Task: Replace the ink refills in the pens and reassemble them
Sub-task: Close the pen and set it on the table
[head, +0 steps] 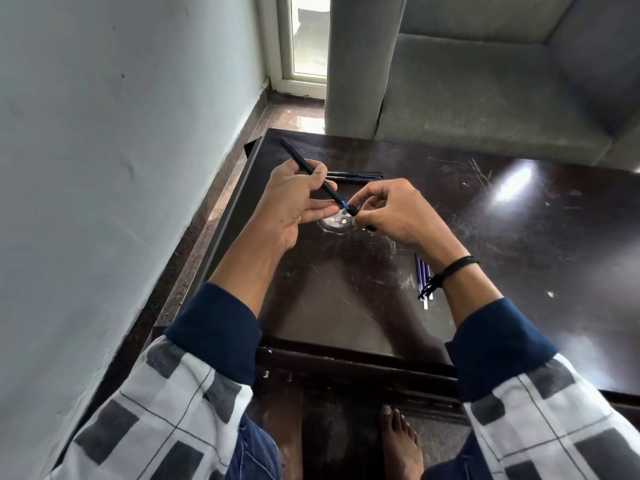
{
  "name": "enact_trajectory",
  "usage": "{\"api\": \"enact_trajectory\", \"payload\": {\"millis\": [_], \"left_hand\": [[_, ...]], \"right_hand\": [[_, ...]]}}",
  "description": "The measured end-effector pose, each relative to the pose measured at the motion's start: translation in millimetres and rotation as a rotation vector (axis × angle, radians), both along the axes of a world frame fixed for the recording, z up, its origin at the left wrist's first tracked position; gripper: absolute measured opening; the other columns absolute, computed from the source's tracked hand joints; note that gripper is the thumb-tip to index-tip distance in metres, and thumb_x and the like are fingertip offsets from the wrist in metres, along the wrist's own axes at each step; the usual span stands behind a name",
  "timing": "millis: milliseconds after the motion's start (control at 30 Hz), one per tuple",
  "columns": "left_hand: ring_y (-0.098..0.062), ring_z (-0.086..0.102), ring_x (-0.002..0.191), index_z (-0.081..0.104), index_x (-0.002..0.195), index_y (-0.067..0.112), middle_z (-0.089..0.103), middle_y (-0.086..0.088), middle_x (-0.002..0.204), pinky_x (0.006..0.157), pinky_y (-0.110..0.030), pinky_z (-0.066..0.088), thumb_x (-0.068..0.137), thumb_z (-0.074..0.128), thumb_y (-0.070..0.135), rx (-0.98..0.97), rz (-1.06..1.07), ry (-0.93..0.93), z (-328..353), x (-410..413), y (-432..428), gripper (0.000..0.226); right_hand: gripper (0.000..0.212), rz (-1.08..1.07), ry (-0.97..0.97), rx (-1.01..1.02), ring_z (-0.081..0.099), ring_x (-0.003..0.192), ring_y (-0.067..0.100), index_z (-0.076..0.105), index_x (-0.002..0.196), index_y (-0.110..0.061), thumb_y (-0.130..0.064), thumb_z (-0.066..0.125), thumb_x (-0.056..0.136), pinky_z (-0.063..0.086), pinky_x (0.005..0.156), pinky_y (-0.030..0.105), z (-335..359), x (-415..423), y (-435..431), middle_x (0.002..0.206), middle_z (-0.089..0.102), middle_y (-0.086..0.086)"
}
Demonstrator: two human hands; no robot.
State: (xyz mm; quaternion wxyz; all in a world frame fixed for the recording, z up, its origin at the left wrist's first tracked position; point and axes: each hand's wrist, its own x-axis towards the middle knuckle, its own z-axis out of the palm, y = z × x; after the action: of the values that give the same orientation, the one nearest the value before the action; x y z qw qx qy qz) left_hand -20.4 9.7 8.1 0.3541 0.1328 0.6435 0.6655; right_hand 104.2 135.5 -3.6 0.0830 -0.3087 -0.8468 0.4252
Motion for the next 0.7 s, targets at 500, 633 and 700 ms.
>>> {"api": "enact_trajectory", "payload": {"millis": [500,633,700], "left_hand": [[-0.026,0.077,0.083,0.067,0.098,0.006,0.076,-0.016,0.092,0.071,-0.033,0.063,0.093,0.067,0.005,0.017,-0.023,0.03,-3.6,9.6,3.0,0.005],[-0.027,0.077,0.084,0.068,0.097,0.001,0.074,-0.02,0.091,0.07,-0.031,0.063,0.091,0.069,0.002,0.036,0.041,0.03,-7.9,12.8,6.4,0.006],[-0.025,0.076,0.079,0.068,0.097,0.0,0.073,-0.019,0.088,0.068,-0.03,0.063,0.091,0.069,0.002,0.033,0.064,0.026,-11.2,13.2,8.4,0.006]], "right_hand": [[0.014,-0.072,0.132,-0.01,0.067,0.069,0.006,0.078,0.093,-0.017,-0.012,0.084,0.081,0.058,0.072,0.028,3.3,-1.5,-6.9,0.08,0.076,-0.001],[0.013,-0.087,0.126,0.094,0.064,0.069,0.0,0.075,0.093,-0.02,-0.011,0.081,0.085,0.051,0.069,0.02,-0.9,-3.0,-12.1,0.079,0.071,-0.009],[0.017,-0.081,0.112,0.16,0.063,0.071,0.0,0.071,0.09,-0.023,-0.007,0.077,0.086,0.051,0.072,0.023,-2.5,-4.8,-15.3,0.08,0.069,-0.011]]}}
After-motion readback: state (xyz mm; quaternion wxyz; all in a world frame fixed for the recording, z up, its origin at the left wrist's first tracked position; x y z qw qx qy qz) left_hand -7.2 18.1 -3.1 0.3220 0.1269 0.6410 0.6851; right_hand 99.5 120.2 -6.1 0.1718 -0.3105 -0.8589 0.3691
